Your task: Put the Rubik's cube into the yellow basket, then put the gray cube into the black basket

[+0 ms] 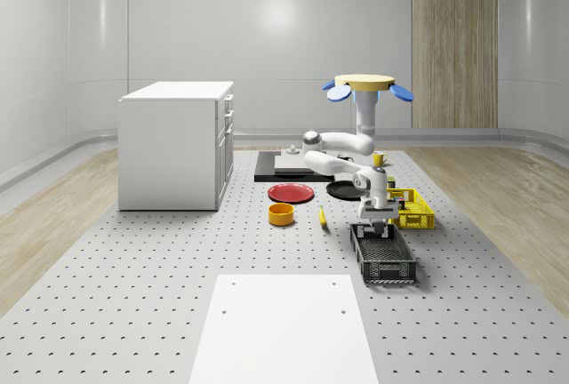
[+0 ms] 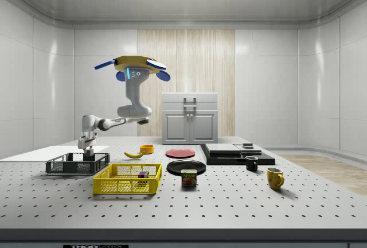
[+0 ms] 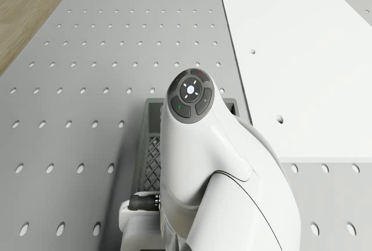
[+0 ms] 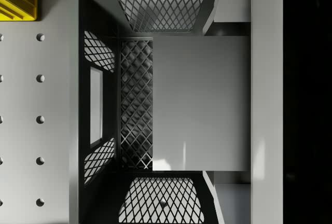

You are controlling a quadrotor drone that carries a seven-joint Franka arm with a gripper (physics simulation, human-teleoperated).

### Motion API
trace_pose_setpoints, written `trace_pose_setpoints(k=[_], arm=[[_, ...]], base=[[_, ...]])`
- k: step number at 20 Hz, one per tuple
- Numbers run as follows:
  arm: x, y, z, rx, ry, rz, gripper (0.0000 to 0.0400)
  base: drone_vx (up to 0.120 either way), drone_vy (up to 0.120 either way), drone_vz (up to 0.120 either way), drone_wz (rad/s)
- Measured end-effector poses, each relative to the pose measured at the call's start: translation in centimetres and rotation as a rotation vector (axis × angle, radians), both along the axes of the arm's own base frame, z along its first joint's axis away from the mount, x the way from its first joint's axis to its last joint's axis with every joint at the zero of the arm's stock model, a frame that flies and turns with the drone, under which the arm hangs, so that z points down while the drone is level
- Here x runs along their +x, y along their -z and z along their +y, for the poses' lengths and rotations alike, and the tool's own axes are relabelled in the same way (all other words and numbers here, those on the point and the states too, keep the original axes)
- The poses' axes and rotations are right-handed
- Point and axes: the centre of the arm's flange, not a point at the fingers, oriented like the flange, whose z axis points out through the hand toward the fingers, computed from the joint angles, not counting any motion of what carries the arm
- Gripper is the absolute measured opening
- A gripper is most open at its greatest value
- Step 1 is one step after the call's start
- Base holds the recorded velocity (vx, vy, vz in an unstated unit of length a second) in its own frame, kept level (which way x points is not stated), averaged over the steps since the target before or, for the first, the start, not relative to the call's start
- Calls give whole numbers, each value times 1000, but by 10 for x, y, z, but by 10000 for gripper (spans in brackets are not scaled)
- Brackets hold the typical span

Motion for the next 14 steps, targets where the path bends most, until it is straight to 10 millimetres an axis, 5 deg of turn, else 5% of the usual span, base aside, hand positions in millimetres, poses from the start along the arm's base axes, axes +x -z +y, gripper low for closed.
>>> trace_pose_setpoints(k=[14], arm=[[0,-57,0,0,0,0,251]], base=[[0,0,0,0]])
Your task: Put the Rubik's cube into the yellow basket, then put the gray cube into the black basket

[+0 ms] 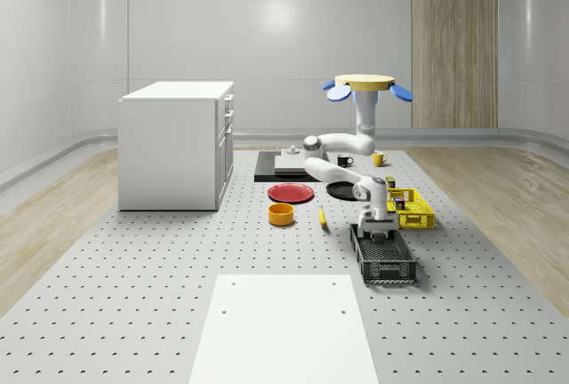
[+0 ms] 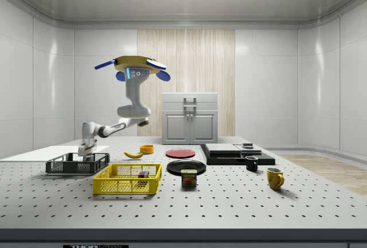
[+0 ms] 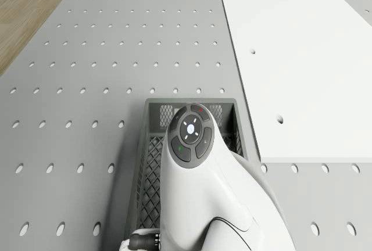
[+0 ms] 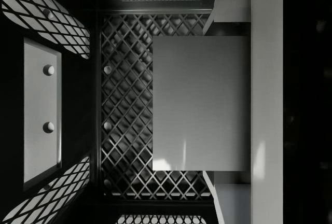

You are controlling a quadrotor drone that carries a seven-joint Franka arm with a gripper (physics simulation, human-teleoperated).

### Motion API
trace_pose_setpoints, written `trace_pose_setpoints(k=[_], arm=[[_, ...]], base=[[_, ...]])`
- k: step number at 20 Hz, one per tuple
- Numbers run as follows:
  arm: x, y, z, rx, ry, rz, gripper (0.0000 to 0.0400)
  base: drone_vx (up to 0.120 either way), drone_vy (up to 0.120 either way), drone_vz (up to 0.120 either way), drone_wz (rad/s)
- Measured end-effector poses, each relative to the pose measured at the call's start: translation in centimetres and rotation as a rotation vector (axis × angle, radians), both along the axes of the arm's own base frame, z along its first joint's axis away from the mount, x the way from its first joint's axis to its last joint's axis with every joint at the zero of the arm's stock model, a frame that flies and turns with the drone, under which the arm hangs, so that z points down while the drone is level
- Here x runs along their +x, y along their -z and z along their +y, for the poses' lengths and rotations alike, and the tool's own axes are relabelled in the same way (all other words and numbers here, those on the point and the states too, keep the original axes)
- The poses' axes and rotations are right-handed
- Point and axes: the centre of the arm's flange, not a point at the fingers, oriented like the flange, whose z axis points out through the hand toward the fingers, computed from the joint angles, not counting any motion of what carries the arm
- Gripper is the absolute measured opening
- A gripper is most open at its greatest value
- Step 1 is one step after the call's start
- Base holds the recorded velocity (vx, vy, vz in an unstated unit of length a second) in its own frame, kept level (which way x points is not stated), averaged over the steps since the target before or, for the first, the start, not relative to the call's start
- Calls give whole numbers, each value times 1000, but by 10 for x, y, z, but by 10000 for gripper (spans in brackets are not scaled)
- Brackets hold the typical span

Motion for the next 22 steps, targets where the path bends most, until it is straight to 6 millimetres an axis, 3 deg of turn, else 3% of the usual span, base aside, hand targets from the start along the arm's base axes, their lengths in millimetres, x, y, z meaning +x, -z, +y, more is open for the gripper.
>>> trace_pose_setpoints(k=[3,7,15,22], arm=[[0,-6,0,0,0,0,323],[0,2,0,0,0,0,372],[0,32,0,0,0,0,396],[0,44,0,0,0,0,399]], base=[[0,0,0,0],[0,0,0,0],[0,0,0,0],[0,0,0,0]])
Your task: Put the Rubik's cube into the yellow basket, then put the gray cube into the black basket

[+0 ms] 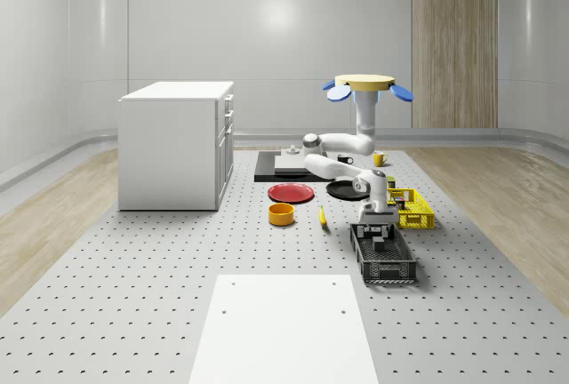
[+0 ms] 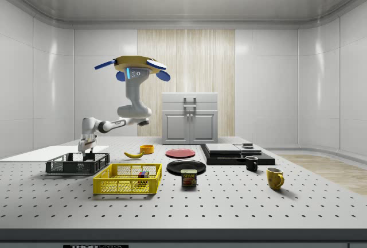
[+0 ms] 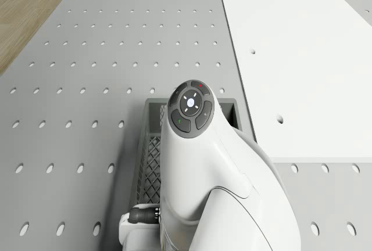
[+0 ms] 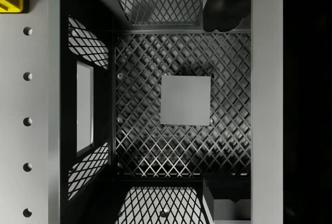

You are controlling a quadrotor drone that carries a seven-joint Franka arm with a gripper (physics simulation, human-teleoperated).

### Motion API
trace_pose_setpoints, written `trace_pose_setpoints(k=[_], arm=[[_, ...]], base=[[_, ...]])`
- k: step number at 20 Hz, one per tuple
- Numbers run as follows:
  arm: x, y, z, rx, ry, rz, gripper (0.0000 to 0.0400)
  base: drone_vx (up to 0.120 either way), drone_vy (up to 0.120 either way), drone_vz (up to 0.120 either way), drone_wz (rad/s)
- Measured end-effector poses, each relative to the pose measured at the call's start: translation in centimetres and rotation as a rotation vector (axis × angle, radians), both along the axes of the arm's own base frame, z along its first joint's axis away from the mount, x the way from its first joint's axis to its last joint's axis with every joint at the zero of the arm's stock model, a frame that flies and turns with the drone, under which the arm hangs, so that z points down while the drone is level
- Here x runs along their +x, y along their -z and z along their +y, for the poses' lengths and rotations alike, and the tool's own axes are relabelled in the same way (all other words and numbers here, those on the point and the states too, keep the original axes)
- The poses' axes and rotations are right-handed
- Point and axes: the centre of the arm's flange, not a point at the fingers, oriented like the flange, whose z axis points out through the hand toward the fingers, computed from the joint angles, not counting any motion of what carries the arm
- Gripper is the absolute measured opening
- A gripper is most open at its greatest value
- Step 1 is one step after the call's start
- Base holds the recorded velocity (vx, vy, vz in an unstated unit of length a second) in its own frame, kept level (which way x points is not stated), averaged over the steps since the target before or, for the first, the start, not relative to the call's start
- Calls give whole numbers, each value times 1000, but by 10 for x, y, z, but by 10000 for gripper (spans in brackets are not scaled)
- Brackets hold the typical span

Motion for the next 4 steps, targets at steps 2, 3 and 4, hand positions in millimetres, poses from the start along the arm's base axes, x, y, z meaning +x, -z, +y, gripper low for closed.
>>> trace_pose_setpoints(k=[2,3,4], arm=[[0,1,0,0,0,0,400],[0,2,0,0,0,0,400],[0,2,0,0,0,0,400]], base=[[0,0,0,0],[0,0,0,0],[0,0,0,0]])
